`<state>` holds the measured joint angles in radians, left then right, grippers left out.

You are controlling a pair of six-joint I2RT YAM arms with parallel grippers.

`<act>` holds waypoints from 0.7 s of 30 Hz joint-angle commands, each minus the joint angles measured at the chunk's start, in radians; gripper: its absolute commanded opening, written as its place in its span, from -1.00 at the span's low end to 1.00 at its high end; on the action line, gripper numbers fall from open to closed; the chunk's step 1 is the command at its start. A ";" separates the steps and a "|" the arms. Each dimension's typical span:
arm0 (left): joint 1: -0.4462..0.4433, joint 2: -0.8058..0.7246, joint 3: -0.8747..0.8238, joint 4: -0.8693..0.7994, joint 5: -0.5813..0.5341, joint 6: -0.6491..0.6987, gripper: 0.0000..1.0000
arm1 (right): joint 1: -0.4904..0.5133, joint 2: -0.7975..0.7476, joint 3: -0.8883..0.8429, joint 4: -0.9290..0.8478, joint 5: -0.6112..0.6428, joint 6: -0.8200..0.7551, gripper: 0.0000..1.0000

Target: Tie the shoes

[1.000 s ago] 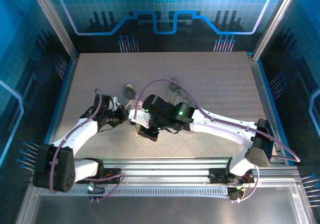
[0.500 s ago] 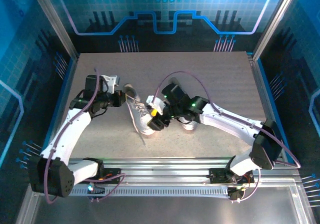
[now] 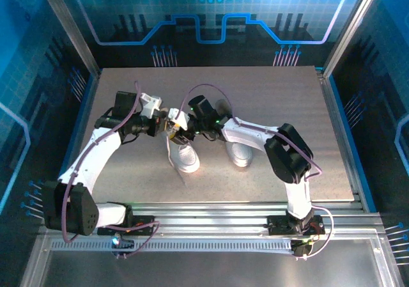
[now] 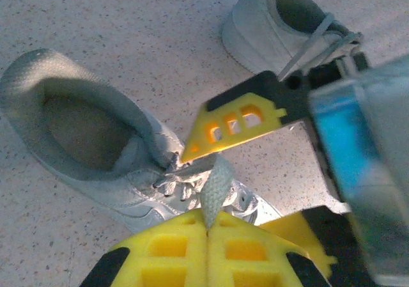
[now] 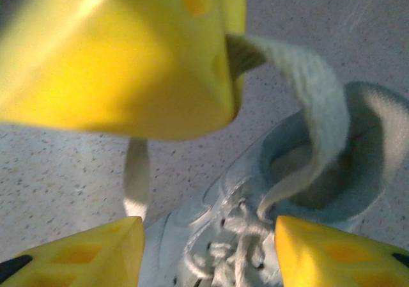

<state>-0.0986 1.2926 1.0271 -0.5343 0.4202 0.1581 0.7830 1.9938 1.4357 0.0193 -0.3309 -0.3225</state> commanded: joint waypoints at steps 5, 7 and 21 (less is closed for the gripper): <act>-0.003 -0.004 -0.007 0.017 0.093 0.122 -1.00 | -0.026 0.037 0.024 0.222 -0.013 -0.016 -0.08; -0.003 -0.004 -0.009 0.019 0.101 0.139 -1.00 | -0.031 0.033 0.016 0.245 -0.040 -0.010 -0.22; 0.026 -0.090 -0.194 0.241 0.107 0.058 0.02 | -0.041 0.013 -0.013 0.297 -0.056 0.045 -1.00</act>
<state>-0.0822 1.2602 0.8951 -0.3958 0.4953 0.2398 0.7467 2.0155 1.4349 0.2676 -0.3695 -0.2981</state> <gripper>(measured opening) 0.501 0.040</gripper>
